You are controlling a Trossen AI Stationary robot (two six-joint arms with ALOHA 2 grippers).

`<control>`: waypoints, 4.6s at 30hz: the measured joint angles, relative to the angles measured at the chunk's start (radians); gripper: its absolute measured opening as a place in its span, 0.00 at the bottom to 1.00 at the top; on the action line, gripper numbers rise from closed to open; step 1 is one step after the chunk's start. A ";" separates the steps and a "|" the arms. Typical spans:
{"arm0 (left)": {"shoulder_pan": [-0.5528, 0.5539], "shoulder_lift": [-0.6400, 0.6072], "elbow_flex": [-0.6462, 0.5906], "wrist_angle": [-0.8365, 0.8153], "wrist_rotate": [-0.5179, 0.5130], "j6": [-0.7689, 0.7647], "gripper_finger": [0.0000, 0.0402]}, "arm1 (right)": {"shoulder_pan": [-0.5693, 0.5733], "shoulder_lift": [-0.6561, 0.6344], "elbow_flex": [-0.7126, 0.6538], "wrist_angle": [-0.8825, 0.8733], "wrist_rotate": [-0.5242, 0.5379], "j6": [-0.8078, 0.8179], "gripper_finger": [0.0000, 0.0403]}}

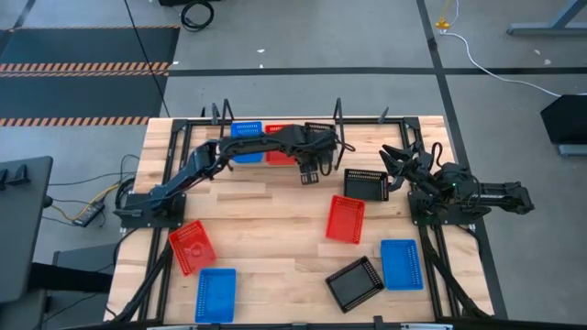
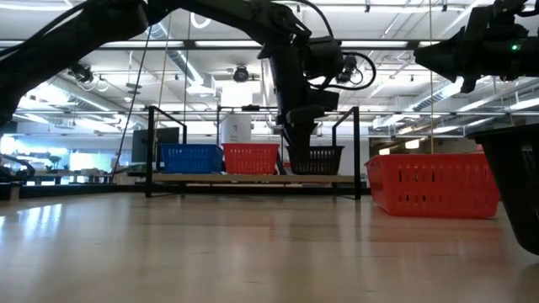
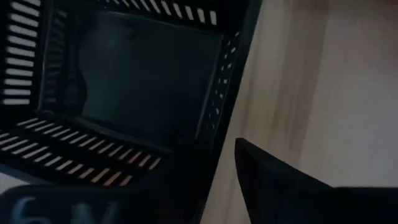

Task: Stack baskets on shelf by color
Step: Put the left black basket on the shelf, then stack the right red basket on top of the red basket on the shelf

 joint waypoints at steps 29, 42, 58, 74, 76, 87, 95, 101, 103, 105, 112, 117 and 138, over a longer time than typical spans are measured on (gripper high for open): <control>-0.011 0.000 0.000 0.100 -0.057 -0.054 0.29 | 0.000 0.000 0.000 0.000 0.000 0.001 0.28; -0.012 0.000 0.001 0.128 -0.079 -0.078 0.29 | 0.000 0.000 0.000 0.000 -0.006 0.001 0.28; -0.029 -0.010 0.127 -0.028 -0.091 -0.105 0.29 | 0.000 0.000 0.000 -0.001 -0.016 0.000 0.28; -0.181 -0.149 0.172 -0.034 -0.289 -0.138 0.29 | 0.007 0.001 0.000 -0.041 -0.124 0.063 0.28; -0.202 -0.157 0.172 -0.031 -0.310 -0.140 0.29 | 0.007 0.003 0.000 -0.067 -0.133 0.085 0.28; -0.317 -0.161 0.141 -0.199 -0.328 -0.273 0.29 | 0.007 0.140 0.022 -0.106 -0.301 0.219 0.28; -0.418 -0.163 -0.008 -0.219 -0.335 -0.371 0.29 | 0.007 0.290 0.082 -0.101 -0.397 0.255 0.28; -0.499 -0.245 -0.191 -0.361 -0.486 -0.512 0.29 | 0.007 0.303 0.090 -0.081 -0.401 0.237 0.28; -0.520 -0.332 -0.295 -0.329 -0.519 -0.542 0.29 | 0.007 0.303 0.091 -0.080 -0.409 0.237 0.28; -0.536 -0.434 -0.424 -0.232 -0.525 -0.552 0.29 | 0.007 0.303 0.091 -0.080 -0.409 0.241 0.28; -0.529 -0.839 -0.959 0.400 -0.384 -0.421 0.29 | 0.007 0.303 0.091 -0.039 -0.410 0.260 0.28; -0.489 -1.029 -1.258 0.889 -0.287 -0.351 0.29 | 0.007 0.315 0.091 -0.066 -0.410 0.238 0.28; -0.256 -1.093 -1.722 1.883 -0.142 -0.176 0.29 | 0.009 0.720 0.536 -0.458 -0.294 0.088 0.31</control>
